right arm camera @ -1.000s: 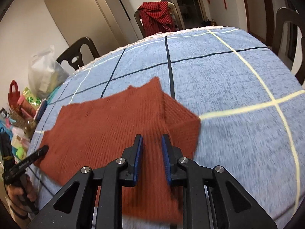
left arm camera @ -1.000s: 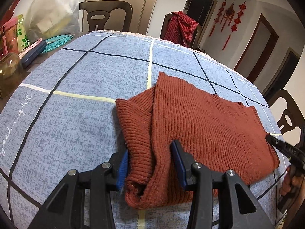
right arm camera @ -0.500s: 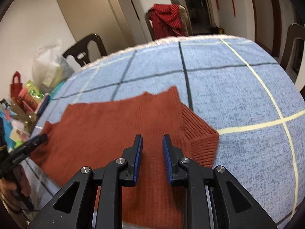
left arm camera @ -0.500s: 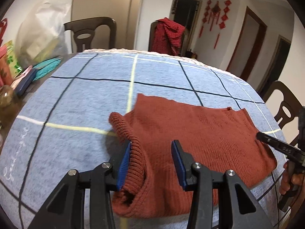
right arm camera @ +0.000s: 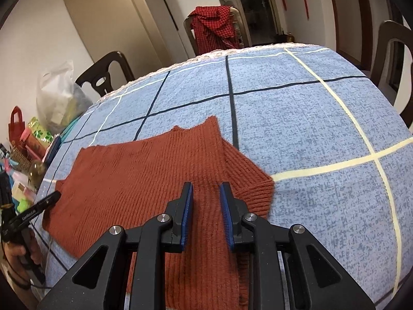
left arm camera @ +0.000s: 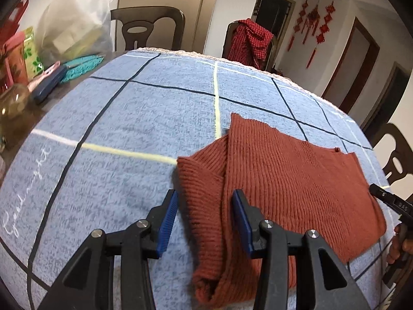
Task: Fold small clothes
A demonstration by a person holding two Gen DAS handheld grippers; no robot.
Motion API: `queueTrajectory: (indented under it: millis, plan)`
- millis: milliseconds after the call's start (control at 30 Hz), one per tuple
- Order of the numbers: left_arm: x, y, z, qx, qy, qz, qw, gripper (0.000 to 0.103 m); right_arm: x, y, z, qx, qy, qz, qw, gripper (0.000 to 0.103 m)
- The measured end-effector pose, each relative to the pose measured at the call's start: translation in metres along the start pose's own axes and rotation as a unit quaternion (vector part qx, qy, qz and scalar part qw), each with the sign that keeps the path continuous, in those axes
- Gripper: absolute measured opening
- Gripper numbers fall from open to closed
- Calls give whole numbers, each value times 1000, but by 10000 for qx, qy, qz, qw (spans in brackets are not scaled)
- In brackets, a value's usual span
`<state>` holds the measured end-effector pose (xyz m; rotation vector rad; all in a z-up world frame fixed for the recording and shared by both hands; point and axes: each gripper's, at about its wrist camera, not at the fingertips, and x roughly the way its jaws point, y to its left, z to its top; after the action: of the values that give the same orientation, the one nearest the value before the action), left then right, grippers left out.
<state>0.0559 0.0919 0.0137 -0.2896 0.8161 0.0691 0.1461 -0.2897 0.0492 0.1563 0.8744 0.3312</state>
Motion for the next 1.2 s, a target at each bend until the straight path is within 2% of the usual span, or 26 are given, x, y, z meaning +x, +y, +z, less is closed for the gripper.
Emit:
queueTrajectory:
  millis: [100, 200, 333, 433, 533, 633, 767, 833, 967, 1100, 1200]
  plan:
    - [-1, 2, -1, -79, 20, -76, 9999, 47, -3, -6, 2, 47, -31, -189, 9998, 22]
    - [-8, -7, 3, -77, -65, -172, 9998, 47, -8, -5, 5, 72, -58, -80, 9999, 22]
    - [-18, -30, 14, 176, -317, -453, 9983, 47, -7, 8, 8, -160, -84, 25, 9998, 22]
    - [-8, -44, 17, 365, -248, -547, 9975, 47, 6, 8, 8, -207, 55, -43, 9998, 22]
    - [14, -44, 13, 350, 33, -428, 9985, 47, 21, -4, 12, -32, 177, -145, 9997, 22]
    - [11, -43, 9, 343, -23, -424, 9985, 46, 22, -12, 20, 140, 158, -160, 9996, 22]
    - [3, -45, 9, 304, -77, -519, 9982, 47, 14, 0, 25, -90, -25, -85, 9999, 22]
    - [5, -49, 9, 363, -79, -537, 9979, 47, 20, 5, 28, -147, 36, -4, 9999, 22]
    - [12, -48, 7, 401, 3, -459, 9981, 47, 45, 0, 33, -141, 351, -164, 9991, 22]
    - [-6, -36, 7, 273, -152, -433, 9986, 47, 29, 7, 34, -246, 207, -291, 9991, 22]
    - [-12, -19, 7, 108, -203, -309, 9993, 47, 15, 19, 25, -361, 177, -59, 9992, 22]
